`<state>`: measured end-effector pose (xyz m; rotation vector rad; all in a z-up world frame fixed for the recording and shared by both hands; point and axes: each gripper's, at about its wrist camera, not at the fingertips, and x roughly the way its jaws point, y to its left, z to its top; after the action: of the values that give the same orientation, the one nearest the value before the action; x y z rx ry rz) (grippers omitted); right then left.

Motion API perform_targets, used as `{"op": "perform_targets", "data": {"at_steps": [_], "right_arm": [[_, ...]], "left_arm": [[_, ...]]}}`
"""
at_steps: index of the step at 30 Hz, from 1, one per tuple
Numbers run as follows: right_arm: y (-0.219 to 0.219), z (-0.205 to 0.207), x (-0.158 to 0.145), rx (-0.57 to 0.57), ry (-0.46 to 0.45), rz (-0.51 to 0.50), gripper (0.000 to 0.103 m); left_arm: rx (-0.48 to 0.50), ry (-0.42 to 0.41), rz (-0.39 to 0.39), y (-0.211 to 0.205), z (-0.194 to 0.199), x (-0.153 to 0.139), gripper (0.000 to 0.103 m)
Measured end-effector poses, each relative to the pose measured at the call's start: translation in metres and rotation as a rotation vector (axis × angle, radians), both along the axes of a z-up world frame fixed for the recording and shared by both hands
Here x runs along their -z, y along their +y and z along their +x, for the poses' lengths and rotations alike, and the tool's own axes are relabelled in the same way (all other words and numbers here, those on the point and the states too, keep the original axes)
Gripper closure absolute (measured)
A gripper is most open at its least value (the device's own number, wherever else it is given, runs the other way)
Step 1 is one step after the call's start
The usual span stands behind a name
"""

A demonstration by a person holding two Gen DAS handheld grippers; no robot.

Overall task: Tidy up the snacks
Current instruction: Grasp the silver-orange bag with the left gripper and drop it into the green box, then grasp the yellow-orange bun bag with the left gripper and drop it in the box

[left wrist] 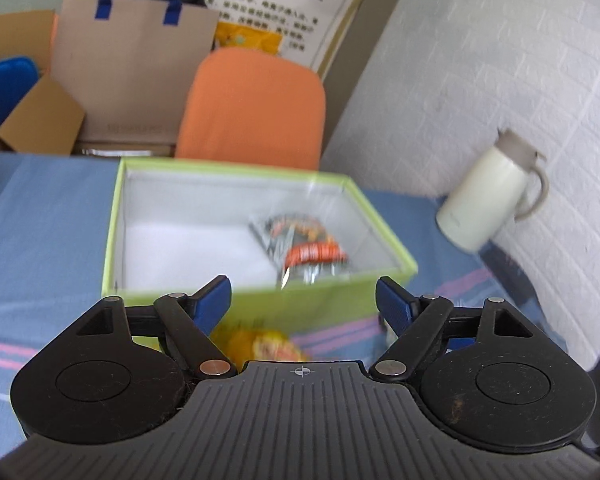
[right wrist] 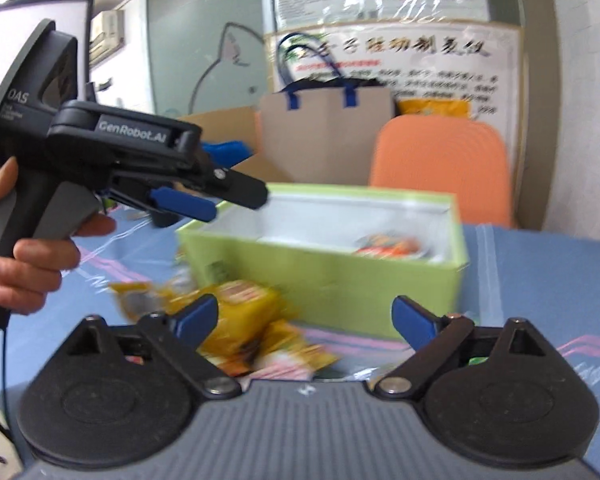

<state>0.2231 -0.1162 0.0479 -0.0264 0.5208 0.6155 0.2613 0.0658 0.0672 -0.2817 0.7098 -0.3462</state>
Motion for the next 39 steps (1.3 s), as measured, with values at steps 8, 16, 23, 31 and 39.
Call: {"op": "perform_targets", "data": {"at_steps": [8,16,23,31,39], "right_arm": [[0.050,0.003,0.015,-0.037,0.043,-0.032,0.026],[0.052,0.018,0.028,-0.016,0.132,0.004,0.027],[0.059,0.023,0.030,-0.040,0.166,0.034,0.041],[0.048,-0.031,0.015,-0.011,0.071,0.019,0.041],[0.033,-0.041,0.027,0.006,0.135,0.090,0.037]], "left_arm": [[0.045,0.118,0.019,-0.001,0.016,0.021,0.045],[0.059,0.143,0.050,-0.003,0.020,0.041,0.048],[0.062,0.145,0.032,-0.002,0.009,0.044,0.077],[0.077,0.086,-0.020,-0.010,-0.040,0.029,0.078],[0.075,0.085,0.019,-0.014,-0.063,0.038,0.065]]}}
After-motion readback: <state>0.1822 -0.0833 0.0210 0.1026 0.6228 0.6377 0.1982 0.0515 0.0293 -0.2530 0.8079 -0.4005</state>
